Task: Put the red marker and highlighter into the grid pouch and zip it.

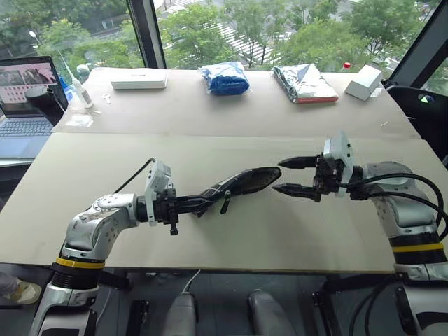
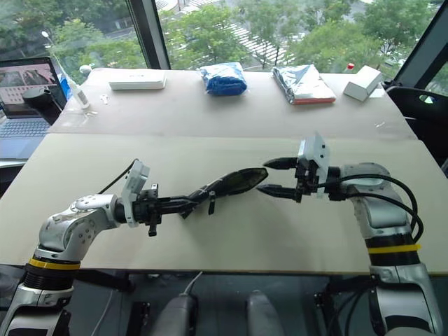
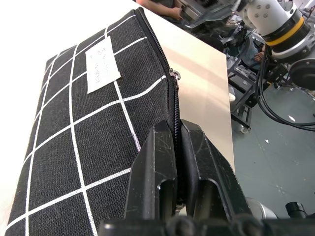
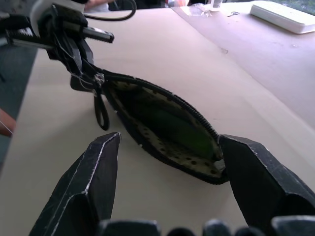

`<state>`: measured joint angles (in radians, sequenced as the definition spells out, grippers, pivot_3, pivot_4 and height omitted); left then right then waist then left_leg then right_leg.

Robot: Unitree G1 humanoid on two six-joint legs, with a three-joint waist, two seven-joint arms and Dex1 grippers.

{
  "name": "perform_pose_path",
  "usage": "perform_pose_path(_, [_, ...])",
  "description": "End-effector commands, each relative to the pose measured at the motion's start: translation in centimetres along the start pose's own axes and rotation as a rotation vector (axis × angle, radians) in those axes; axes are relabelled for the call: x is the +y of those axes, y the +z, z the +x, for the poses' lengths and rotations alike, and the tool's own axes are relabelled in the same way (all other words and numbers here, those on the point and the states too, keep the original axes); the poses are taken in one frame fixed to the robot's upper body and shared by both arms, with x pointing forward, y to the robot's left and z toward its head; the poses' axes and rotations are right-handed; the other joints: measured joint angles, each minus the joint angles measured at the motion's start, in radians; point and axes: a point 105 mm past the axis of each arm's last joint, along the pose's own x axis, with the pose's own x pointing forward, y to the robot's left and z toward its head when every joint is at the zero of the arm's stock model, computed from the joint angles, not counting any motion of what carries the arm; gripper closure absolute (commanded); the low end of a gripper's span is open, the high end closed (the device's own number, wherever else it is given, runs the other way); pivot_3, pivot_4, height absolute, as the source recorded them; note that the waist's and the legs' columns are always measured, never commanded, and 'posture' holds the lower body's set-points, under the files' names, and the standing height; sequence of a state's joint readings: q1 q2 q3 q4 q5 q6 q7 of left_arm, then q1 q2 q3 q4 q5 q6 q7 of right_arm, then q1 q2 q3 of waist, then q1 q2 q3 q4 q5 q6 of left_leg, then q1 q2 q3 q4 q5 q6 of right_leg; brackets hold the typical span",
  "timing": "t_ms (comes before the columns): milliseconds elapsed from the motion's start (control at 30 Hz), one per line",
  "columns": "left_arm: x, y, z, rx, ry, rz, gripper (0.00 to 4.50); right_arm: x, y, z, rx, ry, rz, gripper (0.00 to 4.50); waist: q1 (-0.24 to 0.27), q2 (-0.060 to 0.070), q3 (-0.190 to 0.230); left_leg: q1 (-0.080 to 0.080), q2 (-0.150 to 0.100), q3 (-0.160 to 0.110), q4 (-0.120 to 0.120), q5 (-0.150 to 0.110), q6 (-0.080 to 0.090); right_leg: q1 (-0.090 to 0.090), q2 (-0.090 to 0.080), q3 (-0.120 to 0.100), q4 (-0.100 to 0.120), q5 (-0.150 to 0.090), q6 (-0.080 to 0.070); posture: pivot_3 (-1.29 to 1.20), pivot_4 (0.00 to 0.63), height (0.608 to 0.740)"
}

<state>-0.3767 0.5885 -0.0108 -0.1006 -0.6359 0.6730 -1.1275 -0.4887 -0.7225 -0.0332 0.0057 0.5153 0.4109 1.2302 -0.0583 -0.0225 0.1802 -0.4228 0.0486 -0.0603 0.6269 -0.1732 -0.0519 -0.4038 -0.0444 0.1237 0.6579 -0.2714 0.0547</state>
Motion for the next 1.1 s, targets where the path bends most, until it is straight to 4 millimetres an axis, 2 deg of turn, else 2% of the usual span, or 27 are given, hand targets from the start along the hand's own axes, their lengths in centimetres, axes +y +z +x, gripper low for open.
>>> perform_pose_path(33, [0.0,0.4,0.0,-0.019,-0.006,0.043,4.50,2.9,-0.7,0.1,0.005,0.065,0.095,0.96,0.001,0.000,0.000,0.000,0.000,0.000,0.000,0.000,0.000,0.000,0.000,0.000,0.000,0.000,0.000,0.00,0.150,0.740])
perform_pose_path(167, [0.0,0.2,-0.1,-0.023,-0.001,0.049,4.50,5.0,-3.5,2.4,0.064,0.043,0.172,0.96,0.002,0.000,0.000,0.000,0.000,0.000,0.001,0.000,0.000,0.000,0.000,0.000,0.000,-0.001,0.001,0.00,0.150,0.740])
perform_pose_path(233, [0.0,0.1,0.0,-0.024,-0.001,0.051,4.50,5.5,-4.8,3.8,0.092,0.005,0.171,0.96,-0.001,0.000,0.000,0.000,0.000,0.000,0.001,0.000,0.000,0.000,0.000,0.000,0.000,-0.004,0.007,0.00,0.150,0.740])
perform_pose_path(300, [0.1,0.0,0.0,-0.024,-0.003,0.054,4.50,5.6,-5.7,5.2,0.113,-0.036,0.158,0.96,-0.002,0.000,0.000,0.000,0.000,0.000,0.001,0.000,0.000,0.000,0.000,0.000,0.001,-0.004,0.007,0.00,0.150,0.740])
perform_pose_path(400, [0.1,-0.1,0.0,-0.025,-0.005,0.058,4.50,4.4,-6.3,6.8,0.120,-0.142,0.157,0.96,-0.002,0.000,0.000,0.000,0.000,0.000,0.001,0.000,0.000,-0.001,0.000,0.000,0.001,-0.004,0.007,0.00,0.150,0.740])
perform_pose_path(533, [0.3,-0.2,0.0,-0.023,-0.008,0.062,4.50,3.4,-5.5,9.0,0.088,-0.202,0.139,0.96,-0.001,-0.001,0.000,0.000,0.000,0.000,0.001,0.000,0.000,-0.001,0.000,0.000,0.001,-0.004,0.006,0.00,0.150,0.740])
perform_pose_path(667, [0.4,-0.3,0.0,-0.022,-0.011,0.065,4.50,4.1,-3.4,10.6,0.012,-0.146,0.152,0.96,0.000,-0.001,0.000,0.000,0.000,0.000,0.001,0.000,0.000,-0.001,0.000,0.000,0.001,-0.003,0.005,0.00,0.150,0.740])
perform_pose_path(900, [0.6,-0.8,-0.1,-0.021,-0.003,0.064,4.50,6.1,-2.0,11.6,-0.035,-0.019,0.191,0.96,0.001,-0.001,0.000,0.000,0.000,0.000,0.001,0.000,0.000,-0.001,0.000,0.000,0.001,-0.003,0.005,0.00,0.150,0.740])
perform_pose_path(1000, [0.7,-1.0,-0.2,-0.021,0.002,0.065,4.50,6.4,-2.0,11.5,-0.032,-0.005,0.191,0.96,0.000,-0.001,0.000,0.000,0.000,0.000,0.001,0.000,0.000,-0.001,0.000,0.000,0.001,-0.003,0.005,0.00,0.150,0.740])
perform_pose_path(1100, [0.8,-1.1,-0.3,-0.022,0.005,0.065,4.50,5.8,-2.2,11.5,-0.025,-0.030,0.191,1.68,0.000,-0.001,0.000,0.000,0.000,0.000,0.001,0.000,0.000,-0.001,0.000,0.000,0.001,-0.003,0.005,0.00,0.150,0.740])
